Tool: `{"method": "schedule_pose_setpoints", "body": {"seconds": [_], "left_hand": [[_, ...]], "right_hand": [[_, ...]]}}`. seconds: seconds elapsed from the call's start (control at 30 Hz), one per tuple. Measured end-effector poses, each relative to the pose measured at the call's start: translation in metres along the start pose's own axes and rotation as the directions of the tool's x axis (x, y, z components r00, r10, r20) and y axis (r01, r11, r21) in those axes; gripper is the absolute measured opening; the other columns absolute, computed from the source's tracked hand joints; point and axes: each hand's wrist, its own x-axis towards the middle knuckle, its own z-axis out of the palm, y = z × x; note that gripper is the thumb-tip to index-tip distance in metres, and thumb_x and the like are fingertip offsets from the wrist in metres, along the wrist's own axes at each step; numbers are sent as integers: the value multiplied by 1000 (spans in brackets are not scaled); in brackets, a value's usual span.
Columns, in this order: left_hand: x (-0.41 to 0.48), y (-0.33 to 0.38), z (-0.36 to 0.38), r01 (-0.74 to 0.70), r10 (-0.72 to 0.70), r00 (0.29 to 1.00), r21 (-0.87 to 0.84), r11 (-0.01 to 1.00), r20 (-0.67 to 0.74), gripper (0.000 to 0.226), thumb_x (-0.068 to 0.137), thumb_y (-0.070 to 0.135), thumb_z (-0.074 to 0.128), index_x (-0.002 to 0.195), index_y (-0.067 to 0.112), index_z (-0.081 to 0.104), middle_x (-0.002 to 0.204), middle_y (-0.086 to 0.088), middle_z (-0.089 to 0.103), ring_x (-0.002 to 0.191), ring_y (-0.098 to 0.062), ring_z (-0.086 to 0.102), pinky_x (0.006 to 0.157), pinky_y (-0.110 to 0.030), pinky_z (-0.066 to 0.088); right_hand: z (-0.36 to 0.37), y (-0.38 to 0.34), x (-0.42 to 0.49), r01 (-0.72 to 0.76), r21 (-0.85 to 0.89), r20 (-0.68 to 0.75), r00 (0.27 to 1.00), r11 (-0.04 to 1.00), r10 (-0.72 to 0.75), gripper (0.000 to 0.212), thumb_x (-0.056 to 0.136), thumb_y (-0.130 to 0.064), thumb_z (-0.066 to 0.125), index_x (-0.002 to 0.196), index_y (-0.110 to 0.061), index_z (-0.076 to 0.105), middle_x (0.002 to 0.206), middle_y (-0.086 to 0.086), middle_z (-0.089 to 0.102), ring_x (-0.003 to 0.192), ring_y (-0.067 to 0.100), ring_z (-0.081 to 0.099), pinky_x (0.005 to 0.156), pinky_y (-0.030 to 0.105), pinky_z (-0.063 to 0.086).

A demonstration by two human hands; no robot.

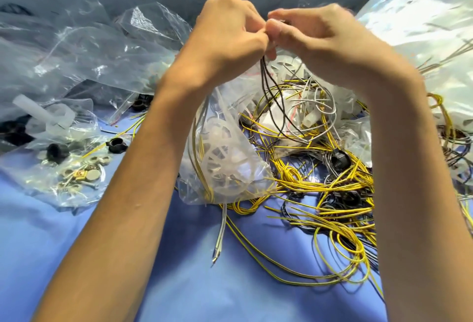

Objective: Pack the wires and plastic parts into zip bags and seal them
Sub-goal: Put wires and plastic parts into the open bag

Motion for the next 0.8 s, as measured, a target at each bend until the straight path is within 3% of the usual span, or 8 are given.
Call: {"method": "schedule_pose_setpoints", "body": {"seconds": [0.07, 0.17, 0.27, 0.33, 0.43, 0.57, 0.63, 0.8], "left_hand": [[0, -2, -1, 48, -48, 999, -59, 997, 1, 19, 77, 22, 57, 76, 22, 75, 94, -1, 69, 87, -13, 62, 79, -28, 48], [1, -2, -1, 113, -117, 993, -160, 981, -14, 33, 74, 28, 59, 79, 0, 73, 85, -6, 60, 75, -14, 52, 70, -28, 40], [1, -1, -1, 149, -171, 983, -258, 955, -65, 35, 82, 25, 64, 85, -11, 69, 86, -8, 61, 76, -15, 54, 73, -32, 43], [1, 1, 1, 151, -180, 980, -269, 951, -86, 32, 83, 24, 63, 84, -7, 71, 93, -16, 66, 83, -25, 61, 80, -34, 47], [0, 6, 5, 142, -177, 979, -278, 950, -104, 32, 82, 24, 61, 80, -5, 72, 90, -21, 65, 80, -22, 60, 78, -33, 48], [0, 6, 6, 140, -173, 979, -268, 953, -104, 40, 76, 31, 58, 80, -7, 71, 93, -28, 64, 84, -29, 62, 79, -37, 51], [-1, 5, 5, 151, -181, 979, -255, 955, -98, 38, 75, 33, 57, 78, -1, 74, 93, -29, 65, 80, -25, 62, 78, -39, 51], [0, 3, 1, 204, -241, 962, -251, 946, -128, 31, 73, 35, 56, 69, 11, 74, 87, -21, 69, 76, -22, 64, 81, -35, 49]], "right_hand": [[4, -2, 2, 10, 10, 37, 999, 1000, -10, 44, 92, -48, 41, 92, -9, 62, 69, 1, 56, 59, 9, 44, 60, 31, 35], [6, -2, 2, -30, 136, 94, 995, 990, 18, 44, 84, -51, 51, 107, -14, 54, 86, 1, 56, 79, 9, 48, 75, 34, 39], [8, 0, 1, -124, 199, 147, 984, 972, 96, 90, 67, -57, 63, 141, -14, 35, 112, -8, 61, 102, 10, 61, 97, 38, 48], [13, -3, 2, -123, 154, 105, 989, 980, 107, 100, 64, -63, 60, 146, -16, 28, 116, -5, 63, 109, 16, 62, 100, 44, 46], [18, -6, 7, -100, 143, 27, 995, 985, 97, 82, 71, -59, 56, 134, -10, 37, 106, 5, 65, 94, 23, 66, 89, 50, 50], [19, -4, 8, -78, 173, 3, 997, 982, 79, 36, 88, -35, 56, 115, -14, 48, 92, -7, 57, 72, 9, 67, 75, 45, 58], [17, -5, 6, -57, 177, 2, 998, 982, 58, 18, 91, -27, 54, 104, -16, 50, 83, -8, 59, 66, 8, 67, 72, 44, 58], [15, -10, 5, -20, 223, -90, 995, 975, 41, 17, 91, -24, 59, 103, -12, 63, 71, 2, 59, 54, 6, 56, 58, 27, 56]]}}
